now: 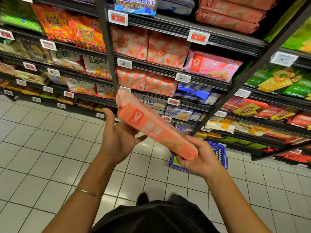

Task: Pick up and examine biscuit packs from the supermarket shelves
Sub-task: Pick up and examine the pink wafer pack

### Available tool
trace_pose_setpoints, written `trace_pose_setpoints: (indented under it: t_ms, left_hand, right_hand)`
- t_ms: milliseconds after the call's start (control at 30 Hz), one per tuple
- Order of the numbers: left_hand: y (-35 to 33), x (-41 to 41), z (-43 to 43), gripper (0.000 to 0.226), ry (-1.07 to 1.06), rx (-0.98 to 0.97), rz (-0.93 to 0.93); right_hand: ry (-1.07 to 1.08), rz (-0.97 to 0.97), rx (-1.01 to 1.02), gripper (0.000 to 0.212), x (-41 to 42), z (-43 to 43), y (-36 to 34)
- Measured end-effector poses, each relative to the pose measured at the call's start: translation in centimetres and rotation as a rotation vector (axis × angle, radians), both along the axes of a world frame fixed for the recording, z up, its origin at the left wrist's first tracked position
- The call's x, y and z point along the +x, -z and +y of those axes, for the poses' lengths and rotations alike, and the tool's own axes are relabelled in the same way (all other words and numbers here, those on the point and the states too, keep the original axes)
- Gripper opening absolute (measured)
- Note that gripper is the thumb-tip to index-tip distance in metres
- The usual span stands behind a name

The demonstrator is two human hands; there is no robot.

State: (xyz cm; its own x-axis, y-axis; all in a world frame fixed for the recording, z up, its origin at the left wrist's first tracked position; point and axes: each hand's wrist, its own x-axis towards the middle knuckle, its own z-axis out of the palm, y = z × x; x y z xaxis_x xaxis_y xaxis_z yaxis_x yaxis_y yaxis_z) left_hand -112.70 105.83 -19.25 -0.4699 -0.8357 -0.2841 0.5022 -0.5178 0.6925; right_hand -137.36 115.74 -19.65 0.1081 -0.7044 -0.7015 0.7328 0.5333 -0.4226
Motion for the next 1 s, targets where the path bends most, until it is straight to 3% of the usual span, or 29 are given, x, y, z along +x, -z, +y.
trace_pose_setpoints:
  t_ms: [100, 167, 333, 467, 633, 800, 1000]
  left_hand:
    - [0.4, 1.7, -1.3, 0.095, 0.085, 0.073, 0.119]
    - [0.8, 2.3, -1.6, 0.090, 0.167, 0.115, 0.096]
    - [2.5, 3.1, -1.2, 0.063, 0.251, 0.077, -0.351]
    - [3.2, 3.1, -0.6, 0.052, 0.254, -0.052, -0.536]
    - [3.7, 3.7, -0.7, 0.081, 0.154, -0.173, -0.509]
    - [3.1, 4.0, -1.5, 0.089, 0.113, -0.318, -0.490]
    - [2.3, 3.4, -1.5, 0.081, 0.118, -0.382, -0.527]
  right_hand:
    - [0.024, 0.124, -0.034, 0.033, -1.4, 0.3, 0.4]
    - [0.018, 0.155, -0.081, 0.025, -2.2, 0.1, 0.6]
    - [-0.021, 0.368, -0.243, 0.057, -3.6, -0.7, 0.1]
    - [-0.059, 0.412, -0.302, 0.058, -4.2, -0.9, -0.6]
    - [-0.057, 0.461, -0.382, 0.038, -4.4, -0.9, -1.5]
    - [-0.041, 0.563, -0.394, 0.065, -4.4, -0.8, -1.3]
    - [0.023, 0.592, -0.373, 0.060, -4.9, -0.6, -0.6]
